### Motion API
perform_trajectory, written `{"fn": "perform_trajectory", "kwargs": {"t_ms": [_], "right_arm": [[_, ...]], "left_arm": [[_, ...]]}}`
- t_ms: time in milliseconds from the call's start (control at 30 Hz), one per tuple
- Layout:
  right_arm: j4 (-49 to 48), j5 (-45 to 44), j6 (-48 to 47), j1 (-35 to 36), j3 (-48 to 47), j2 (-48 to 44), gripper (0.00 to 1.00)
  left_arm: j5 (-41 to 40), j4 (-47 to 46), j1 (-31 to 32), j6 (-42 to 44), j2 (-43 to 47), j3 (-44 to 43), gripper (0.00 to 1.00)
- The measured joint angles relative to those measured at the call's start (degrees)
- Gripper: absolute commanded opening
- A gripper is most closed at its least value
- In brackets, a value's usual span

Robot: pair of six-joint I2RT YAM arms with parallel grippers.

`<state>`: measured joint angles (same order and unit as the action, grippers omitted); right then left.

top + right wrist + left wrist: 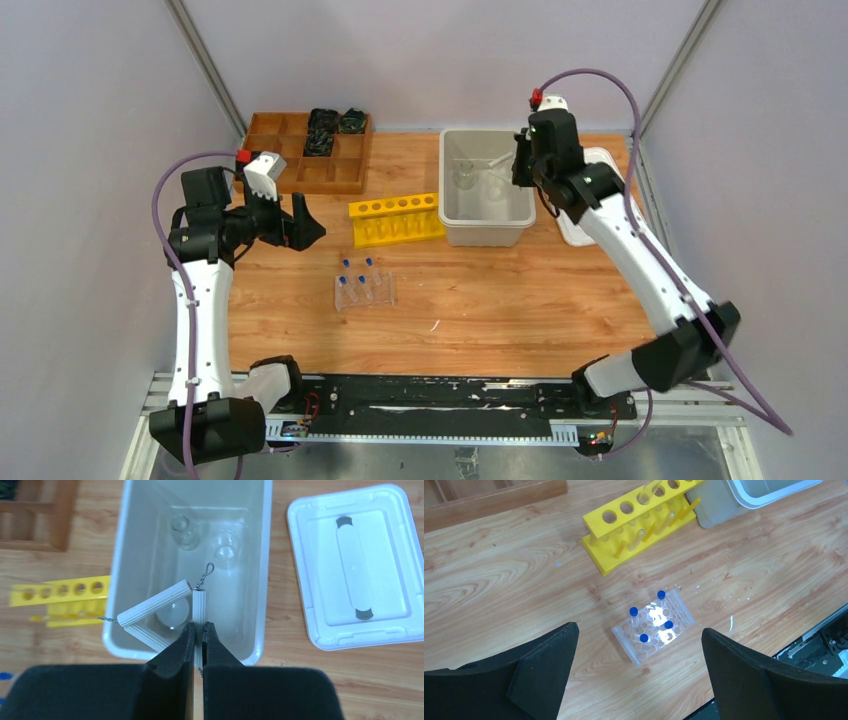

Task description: Organize the chemistry lab equipment

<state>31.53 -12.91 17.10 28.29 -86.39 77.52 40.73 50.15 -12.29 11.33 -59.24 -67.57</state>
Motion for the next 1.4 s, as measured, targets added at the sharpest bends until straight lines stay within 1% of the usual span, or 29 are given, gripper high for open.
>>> {"fn": "perform_trajectory", "kwargs": {"t_ms": [100, 267, 400, 600, 667, 767, 1000, 1067, 1267, 1333, 1400], "right_arm": [[1.6, -0.1, -0.8, -3.2, -3.0, 8.7, 0.0], [4.3, 0.4, -1.9, -4.6, -6.1, 20.5, 0.0], [6.1, 0.5, -2.3, -4.6, -6.9, 25.6, 0.0], [7.9, 0.0, -2.9, -4.6, -6.9, 28.9, 0.0], [8.1, -0.7, -3.0, -4.6, -6.6, 29.3, 0.01], [8.7, -1.5, -3.1, -4.6, -6.3, 29.4, 0.16], [9.4, -1.6, -3.6, -4.6, -7.1, 28.9, 0.38], [10.0, -1.5, -3.7, -4.6, -8.2, 28.0, 0.39], [10.8, -1.7, -4.6, -4.9, -13.2, 22.9, 0.41], [10.7, -1.7, -4.5, -6.1, -13.9, 20.3, 0.4], [10.4, -1.7, -4.0, -9.1, -13.9, 17.3, 0.39]], "left_arm": [[0.0, 0.1, 0.0, 0.0, 0.2, 0.0, 1.0], [0.0, 0.2, 0.0, 0.0, 0.5, 0.0, 1.0], [0.0, 0.2, 0.0, 0.0, 0.5, 0.0, 1.0], [0.0, 0.2, 0.0, 0.0, 0.5, 0.0, 1.0], [0.0, 0.2, 0.0, 0.1, 0.5, 0.0, 1.0], [-0.1, 0.2, 0.0, 0.1, 0.5, 0.0, 1.0], [-0.1, 0.2, 0.0, 0.4, 0.5, 0.0, 1.0], [-0.1, 0.2, 0.0, 0.5, 0.5, 0.0, 1.0], [-0.1, 0.2, 0.0, 0.7, 0.5, 0.0, 1.0], [-0.1, 0.2, 0.0, 0.7, 0.5, 0.0, 1.0], [-0.1, 0.2, 0.0, 0.7, 0.5, 0.0, 1.0]]}}
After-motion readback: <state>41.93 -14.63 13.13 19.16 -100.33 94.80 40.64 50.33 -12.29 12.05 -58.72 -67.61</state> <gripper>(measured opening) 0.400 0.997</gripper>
